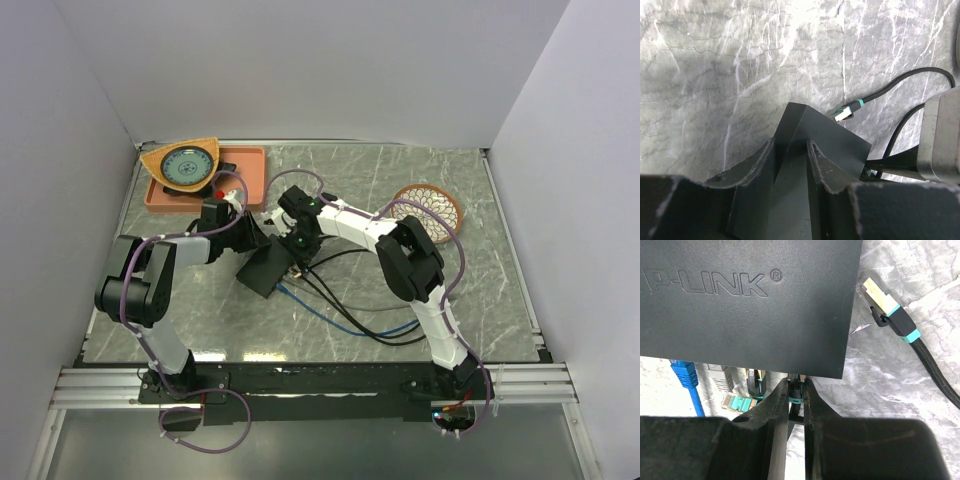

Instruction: Insert the plug into the switch port

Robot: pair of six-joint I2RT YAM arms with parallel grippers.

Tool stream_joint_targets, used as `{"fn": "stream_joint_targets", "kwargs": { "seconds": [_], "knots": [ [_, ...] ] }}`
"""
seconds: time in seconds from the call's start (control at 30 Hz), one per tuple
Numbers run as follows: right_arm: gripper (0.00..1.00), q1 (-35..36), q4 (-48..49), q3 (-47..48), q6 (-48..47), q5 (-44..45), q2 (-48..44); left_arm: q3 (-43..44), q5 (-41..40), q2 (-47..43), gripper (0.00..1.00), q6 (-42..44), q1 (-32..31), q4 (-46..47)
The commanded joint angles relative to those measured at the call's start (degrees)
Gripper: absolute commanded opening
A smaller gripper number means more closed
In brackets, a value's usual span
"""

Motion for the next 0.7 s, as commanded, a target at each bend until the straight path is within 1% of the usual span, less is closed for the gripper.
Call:
{"fn": "stream_joint_targets", "kwargs": {
  "seconds": [0.0, 0.13, 0.2, 0.47, 0.57, 0.67],
  "knots": [
    [0.00, 0.8, 22.7, 3.6, 1.9, -2.5, -1.6, -3.5, 6.2, 2.6, 0.33, -0.6, -3.4, -6.5],
    [0.00, 0.9, 26.5, 2.4, 2.1, -2.4, -2.5, -3.8, 6.2, 2.6, 0.34, -0.7, -4.0, -6.5],
    [0.00, 0.9, 27.1, 3.3, 2.1, -1.8, -2.4, -3.9, 6.2, 2.6, 0.34, -0.7, -4.1, -6.5],
    [0.00, 0.7, 23.6, 11.1, 1.7, -1.3, 1.4, -4.2, 6.3, 2.6, 0.34, -1.1, -5.2, -6.9],
    [0.00, 0.7, 23.8, 10.4, 1.8, -1.5, 1.0, -4.3, 5.8, 2.5, 0.34, -1.6, -5.4, -6.5],
    [0.00, 0.8, 24.4, 7.5, 1.8, -1.0, -0.6, -4.4, 4.9, 2.2, 0.35, -1.7, -5.4, -6.7]
  ]
}}
